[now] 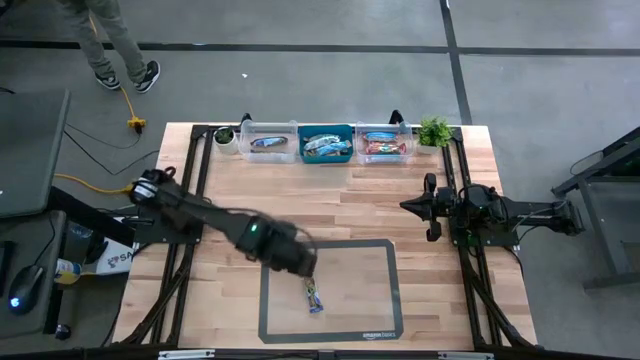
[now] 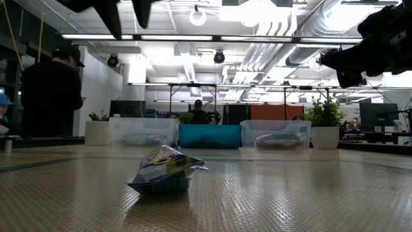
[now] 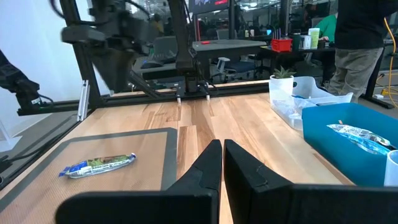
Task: Pick and place Granola Bars by type
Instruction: Put the blue granola bar into the left transparent bin
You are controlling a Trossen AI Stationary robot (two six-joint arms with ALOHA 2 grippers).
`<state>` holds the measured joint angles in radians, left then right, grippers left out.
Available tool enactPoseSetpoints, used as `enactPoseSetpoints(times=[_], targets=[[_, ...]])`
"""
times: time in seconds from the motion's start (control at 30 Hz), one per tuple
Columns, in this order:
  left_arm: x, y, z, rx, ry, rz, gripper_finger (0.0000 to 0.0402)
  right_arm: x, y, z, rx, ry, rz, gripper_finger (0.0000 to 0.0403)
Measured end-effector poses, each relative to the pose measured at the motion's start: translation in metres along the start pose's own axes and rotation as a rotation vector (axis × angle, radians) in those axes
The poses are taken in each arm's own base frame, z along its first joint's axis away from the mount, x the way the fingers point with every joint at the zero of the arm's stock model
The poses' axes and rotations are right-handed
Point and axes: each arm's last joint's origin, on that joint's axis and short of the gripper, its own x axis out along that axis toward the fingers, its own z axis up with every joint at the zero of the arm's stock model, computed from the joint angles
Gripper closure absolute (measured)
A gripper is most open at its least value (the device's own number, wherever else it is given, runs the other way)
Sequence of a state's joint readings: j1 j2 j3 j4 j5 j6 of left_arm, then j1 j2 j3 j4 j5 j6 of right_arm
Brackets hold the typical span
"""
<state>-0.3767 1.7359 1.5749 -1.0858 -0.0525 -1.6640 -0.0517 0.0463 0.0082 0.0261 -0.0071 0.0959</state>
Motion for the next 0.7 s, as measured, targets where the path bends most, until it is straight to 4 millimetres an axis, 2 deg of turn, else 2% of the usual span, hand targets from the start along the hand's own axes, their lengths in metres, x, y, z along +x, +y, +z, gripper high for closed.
enactPoseSetpoints(times=[0.13, 0.3, 0.53, 0.7], targets=[[-0.002, 0.001, -0.028, -0.015, -0.054, -0.036, 0.025, 0.0, 0.0, 0.0, 0.0, 0.0, 0.0, 0.0403], [-0.005, 0.005, -0.052, -0.055, -0.143, -0.091, 0.025, 0.0, 0.0, 0.0, 0.0, 0.0, 0.0, 0.0403], [-0.005, 0.005, -0.064, -0.159, -0.195, -0.153, 0.025, 0.0, 0.0, 0.0, 0.0, 0.0, 0.0, 0.0403], [0.012, -0.007, -0.069, -0.229, -0.164, -0.205, 0.025, 0.0, 0.0, 0.0, 0.0, 0.0, 0.0, 0.0403]])
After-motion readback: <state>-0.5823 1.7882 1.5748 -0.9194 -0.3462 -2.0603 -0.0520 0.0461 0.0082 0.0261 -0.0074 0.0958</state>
